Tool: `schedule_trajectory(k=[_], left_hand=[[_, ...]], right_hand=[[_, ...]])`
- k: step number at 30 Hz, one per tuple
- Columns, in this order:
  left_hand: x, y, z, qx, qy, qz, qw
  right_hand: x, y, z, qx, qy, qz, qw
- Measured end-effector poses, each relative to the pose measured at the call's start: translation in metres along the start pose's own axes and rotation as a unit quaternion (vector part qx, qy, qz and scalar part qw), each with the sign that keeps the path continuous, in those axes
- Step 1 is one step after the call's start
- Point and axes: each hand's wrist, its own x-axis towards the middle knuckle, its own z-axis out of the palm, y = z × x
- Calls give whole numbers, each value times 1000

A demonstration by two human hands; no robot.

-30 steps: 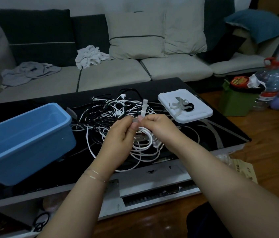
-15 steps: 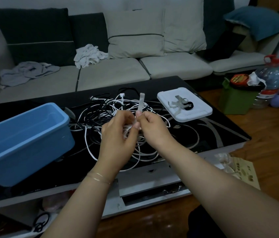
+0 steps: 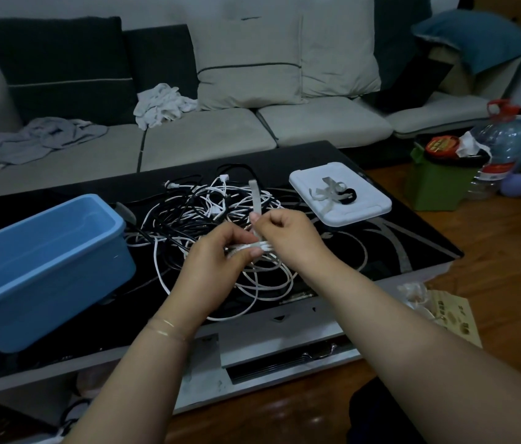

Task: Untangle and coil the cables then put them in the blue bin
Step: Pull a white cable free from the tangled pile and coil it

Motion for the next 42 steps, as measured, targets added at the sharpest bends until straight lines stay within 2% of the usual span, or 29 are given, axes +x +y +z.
schedule_trajectory(k=[2, 6, 13, 17, 21, 24, 26, 29, 31, 34, 38, 40, 42], left_hand=[[-1, -1, 3, 11, -13, -4, 1000], [-3, -2, 9, 24, -37, 2, 999], [1, -1, 9, -45, 6, -50, 998], [-1, 0, 12, 12, 56, -17, 998], [-1, -1, 9, 108, 75, 70, 989], [-1, -1, 6, 132, 76, 76, 985], [1, -2, 2, 105, 64, 49, 991], [6, -5, -3, 61, 27, -9, 998], [7, -5, -4, 52, 21, -17, 998], [7, -6, -4, 22, 28, -29, 999], [8, -10, -2, -47, 62, -41, 996], [9, -12, -3, -82, 80, -42, 993], [10, -14, -3, -94, 85, -50, 991]], right_hand=[[0, 2, -1, -12, -18, 36, 999], [0, 4, -5, 42, -62, 94, 993], [-3, -4, -1, 80, 3, 17, 997], [-4, -4, 3, 132, 26, 28, 991], [-7, -5, 6, 229, 23, 73, 970], [-7, -5, 7, 272, 21, 100, 957], [-8, -5, 8, 246, 16, 75, 966], [-9, -5, 9, 158, 14, -18, 987], [-10, -4, 9, 90, 2, -80, 993], [-10, -4, 7, 66, -25, -122, 990], [-6, -7, 4, 62, -30, -123, 990], [-5, -8, 3, 35, -66, -71, 995], [-6, -3, 1, -52, -112, -25, 992]])
